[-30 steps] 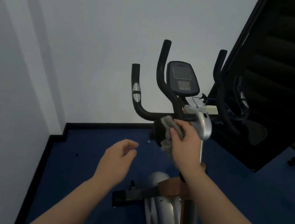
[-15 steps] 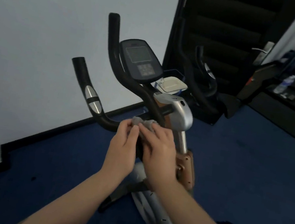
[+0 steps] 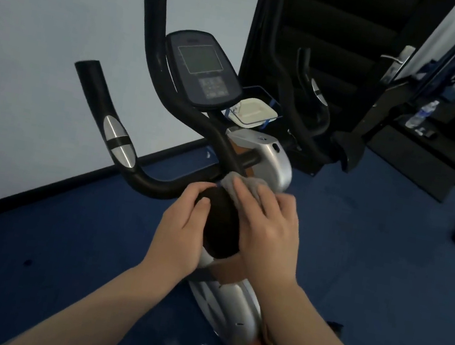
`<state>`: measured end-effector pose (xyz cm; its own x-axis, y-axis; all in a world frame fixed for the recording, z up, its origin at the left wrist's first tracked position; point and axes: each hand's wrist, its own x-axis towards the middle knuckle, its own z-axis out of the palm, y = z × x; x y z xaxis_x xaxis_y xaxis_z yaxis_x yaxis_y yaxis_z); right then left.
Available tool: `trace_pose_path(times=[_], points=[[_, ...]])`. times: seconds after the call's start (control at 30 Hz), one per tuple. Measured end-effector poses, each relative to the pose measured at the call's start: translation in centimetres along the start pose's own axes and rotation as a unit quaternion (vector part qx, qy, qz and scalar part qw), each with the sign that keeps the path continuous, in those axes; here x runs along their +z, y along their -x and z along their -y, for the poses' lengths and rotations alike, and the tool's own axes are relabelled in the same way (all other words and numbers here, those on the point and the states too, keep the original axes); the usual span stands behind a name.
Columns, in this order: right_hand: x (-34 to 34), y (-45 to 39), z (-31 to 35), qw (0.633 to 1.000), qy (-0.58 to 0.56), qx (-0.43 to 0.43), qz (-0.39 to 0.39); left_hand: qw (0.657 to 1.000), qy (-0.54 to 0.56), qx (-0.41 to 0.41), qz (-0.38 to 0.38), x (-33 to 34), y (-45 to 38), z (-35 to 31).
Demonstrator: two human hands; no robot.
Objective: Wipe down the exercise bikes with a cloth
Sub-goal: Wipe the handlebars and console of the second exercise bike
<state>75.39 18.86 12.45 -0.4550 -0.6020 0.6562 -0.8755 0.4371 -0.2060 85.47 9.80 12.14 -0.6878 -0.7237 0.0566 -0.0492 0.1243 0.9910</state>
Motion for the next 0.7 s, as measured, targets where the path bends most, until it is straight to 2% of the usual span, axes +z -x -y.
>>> trace_pose_path(times=[0.07, 0.1, 0.2, 0.23, 0.27, 0.33, 0.43, 0.53, 0.67, 0.7], points=[[-0.4, 2.7, -1.1, 0.992, -0.101, 0.072, 0.015, 1.000, -0.023, 0.002, -0.007, -0.3, -0.1, -0.1], [-0.7, 3.7, -1.8, 0.977, -0.172, 0.124, 0.028, 0.999, -0.034, 0.005, -0.015, -0.4, -0.3, -0.3], [-1.1, 4.4, -3.7, 0.870, -0.387, 0.299, 0.063, 0.995, -0.072, 0.036, -0.065, -0.2, -1.0, -1.3], [-1.0, 3.6, -4.2, 0.846, -0.416, 0.330, 0.045, 0.992, -0.083, 0.049, -0.086, 0.0, -1.4, -1.7], [-0.7, 2.5, -4.7, 0.837, -0.432, 0.335, 0.022, 0.989, -0.093, 0.056, -0.104, 0.2, -1.9, -2.1], [-0.1, 0.0, -4.9, 0.842, -0.450, 0.299, 0.001, 0.983, -0.127, 0.059, -0.117, 0.8, -2.7, -2.7], [1.7, -1.0, -3.5, 0.845, -0.484, 0.221, 0.057, 0.966, -0.231, 0.052, -0.107, 1.5, -3.6, -2.6], [2.7, 0.3, -3.6, 0.839, -0.504, 0.190, 0.076, 0.945, -0.302, 0.051, -0.120, 1.5, -3.6, -2.2], [3.8, -3.4, -4.9, 0.889, -0.445, 0.074, 0.085, 0.941, -0.309, 0.051, -0.127, 1.5, -3.4, -2.3], [4.3, -5.3, -5.2, 0.894, -0.433, 0.068, 0.092, 0.941, -0.309, 0.051, -0.128, 1.5, -3.5, -2.3]])
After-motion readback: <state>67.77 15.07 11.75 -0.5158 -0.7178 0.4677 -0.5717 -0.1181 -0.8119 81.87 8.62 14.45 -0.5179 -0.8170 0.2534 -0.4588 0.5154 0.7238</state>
